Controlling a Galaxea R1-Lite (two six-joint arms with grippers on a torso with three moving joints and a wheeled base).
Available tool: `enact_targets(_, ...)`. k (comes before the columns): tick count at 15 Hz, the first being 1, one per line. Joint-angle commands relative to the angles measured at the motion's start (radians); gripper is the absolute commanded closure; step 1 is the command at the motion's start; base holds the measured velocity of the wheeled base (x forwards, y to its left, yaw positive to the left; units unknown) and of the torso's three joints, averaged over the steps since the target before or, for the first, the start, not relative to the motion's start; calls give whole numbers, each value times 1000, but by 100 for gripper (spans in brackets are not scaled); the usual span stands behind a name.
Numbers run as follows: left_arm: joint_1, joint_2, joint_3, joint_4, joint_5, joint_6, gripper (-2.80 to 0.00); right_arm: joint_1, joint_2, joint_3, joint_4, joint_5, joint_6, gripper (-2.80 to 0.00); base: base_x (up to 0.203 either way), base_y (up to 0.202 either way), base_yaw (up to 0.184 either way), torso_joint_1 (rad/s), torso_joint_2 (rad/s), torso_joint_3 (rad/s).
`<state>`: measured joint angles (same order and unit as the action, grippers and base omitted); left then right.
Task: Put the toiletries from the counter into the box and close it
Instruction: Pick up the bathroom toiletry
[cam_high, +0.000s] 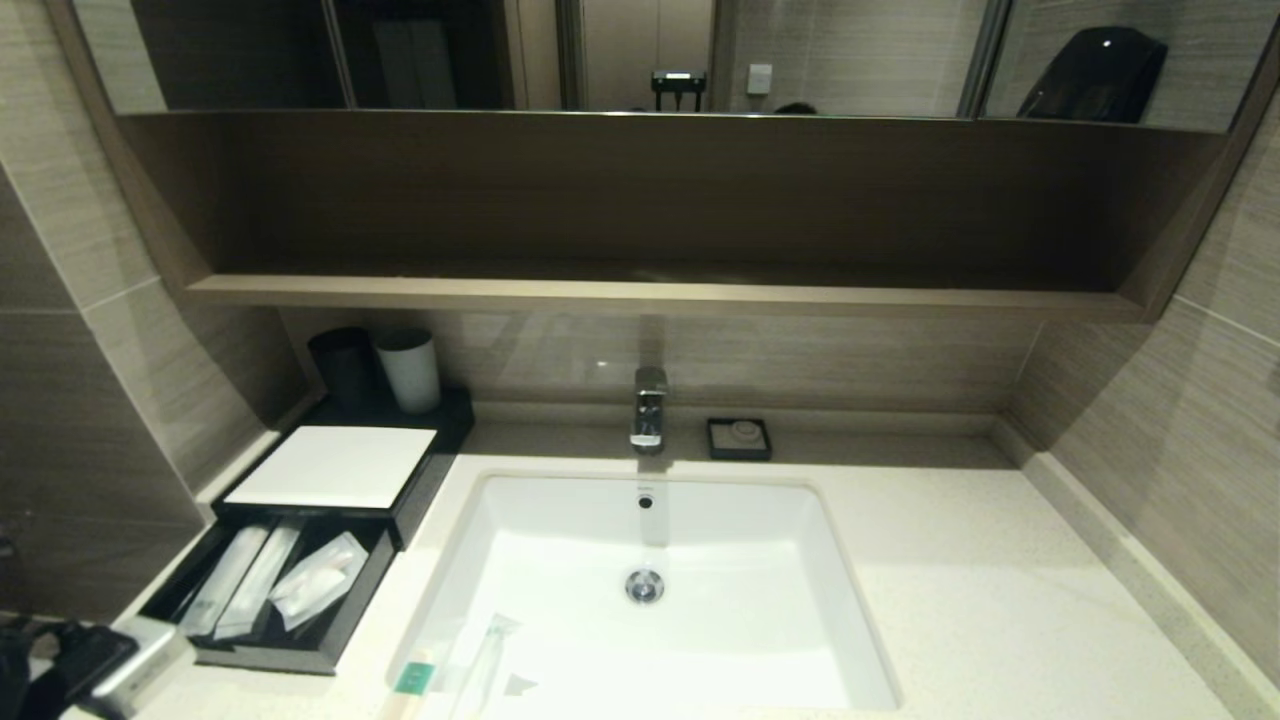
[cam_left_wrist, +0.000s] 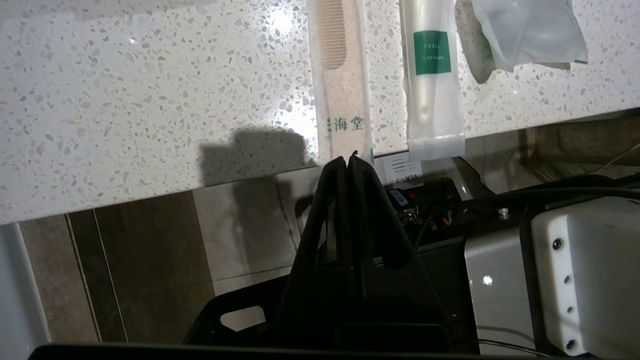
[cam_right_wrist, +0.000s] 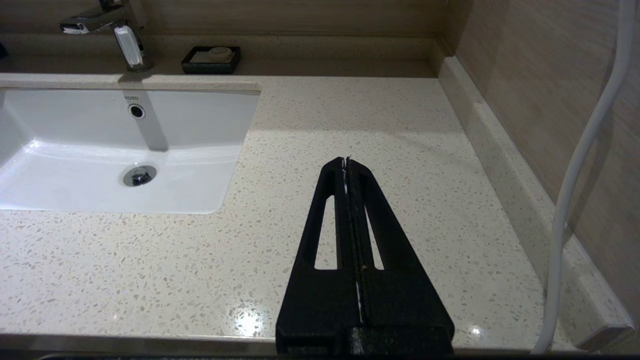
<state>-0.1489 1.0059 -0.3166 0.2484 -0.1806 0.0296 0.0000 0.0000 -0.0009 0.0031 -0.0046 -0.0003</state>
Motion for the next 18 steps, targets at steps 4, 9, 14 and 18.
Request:
enact_targets(4,-8,-66,41,40,-10,6,0,0,0,1,0,0,-1,0,0,0,0,0,0,0)
enact_targets(9,-29,9,50,34,-24,5,0,0,0,0,0,0,-1,0,0,0,0,0,0,0)
enact_targets(14,-35,132,53,-29,-19,19,0,0,0,0,0,0,0,0,0,0,0,0,0,0)
enact_targets(18,-97,195,51,-42,-17,28,0,0,0,1,0,0,-1,0,0,0,0,0,0,0)
